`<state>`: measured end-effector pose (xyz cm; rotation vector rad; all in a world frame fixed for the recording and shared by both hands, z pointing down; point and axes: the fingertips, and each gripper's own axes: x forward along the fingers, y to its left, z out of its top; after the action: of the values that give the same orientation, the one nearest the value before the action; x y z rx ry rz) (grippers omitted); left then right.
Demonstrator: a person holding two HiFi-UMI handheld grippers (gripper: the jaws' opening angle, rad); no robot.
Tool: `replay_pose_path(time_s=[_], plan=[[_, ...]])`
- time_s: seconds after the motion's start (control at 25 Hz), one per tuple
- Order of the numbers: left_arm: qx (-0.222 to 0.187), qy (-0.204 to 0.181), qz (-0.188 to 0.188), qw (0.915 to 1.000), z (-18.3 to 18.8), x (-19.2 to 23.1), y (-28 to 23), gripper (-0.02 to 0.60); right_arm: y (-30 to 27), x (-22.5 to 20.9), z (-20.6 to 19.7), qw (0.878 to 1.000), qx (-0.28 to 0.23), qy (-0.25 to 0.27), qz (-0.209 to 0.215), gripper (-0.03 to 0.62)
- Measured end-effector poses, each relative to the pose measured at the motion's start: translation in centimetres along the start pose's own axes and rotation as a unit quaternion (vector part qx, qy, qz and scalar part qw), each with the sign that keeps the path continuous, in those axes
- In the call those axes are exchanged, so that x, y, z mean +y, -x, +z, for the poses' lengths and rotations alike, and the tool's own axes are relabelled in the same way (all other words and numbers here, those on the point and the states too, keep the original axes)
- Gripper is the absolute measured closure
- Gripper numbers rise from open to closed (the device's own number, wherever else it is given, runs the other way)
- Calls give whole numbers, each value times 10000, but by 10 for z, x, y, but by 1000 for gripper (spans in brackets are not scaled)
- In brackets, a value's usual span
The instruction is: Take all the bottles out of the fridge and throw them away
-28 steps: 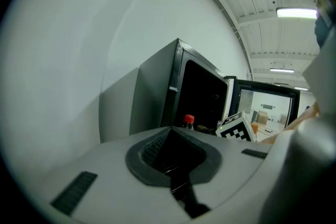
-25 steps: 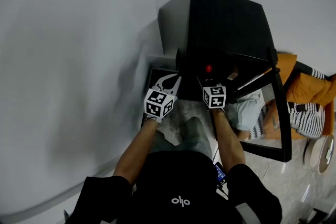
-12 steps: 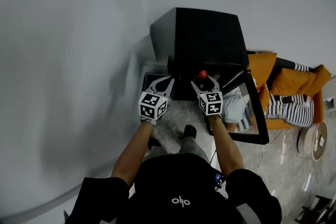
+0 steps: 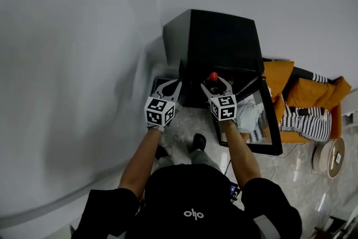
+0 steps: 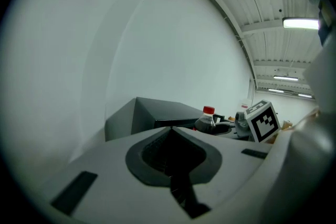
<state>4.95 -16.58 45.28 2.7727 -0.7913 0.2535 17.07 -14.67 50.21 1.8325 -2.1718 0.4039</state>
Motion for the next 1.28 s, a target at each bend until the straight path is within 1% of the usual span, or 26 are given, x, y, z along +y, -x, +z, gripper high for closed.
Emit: replay_pose_path(time_s=[0.28,0.52,0.72,0.96,1.12,1.28], plan=[[-116,144,670,9976,-3,40,41,580,-30,48,17,9978,-66,219,627,289],[-206,293,1315,9907,-8,74,85,581,-60,104,28,9906,-75,418,1299,289],[-232,414,1711,9841,-14,94,113,580,-77,140,29,9840,-11,558,1689,289],[-232,538,1960,9789,-24,108,134,580,-89,165,26,9788,71,646,1943,289],[-210,641,2013,9772,-34,115,139,580,-99,174,20,9768,162,692,2023,289],[-135,762,2035,9760,-53,122,138,580,-113,175,5,9758,285,704,2050,289]])
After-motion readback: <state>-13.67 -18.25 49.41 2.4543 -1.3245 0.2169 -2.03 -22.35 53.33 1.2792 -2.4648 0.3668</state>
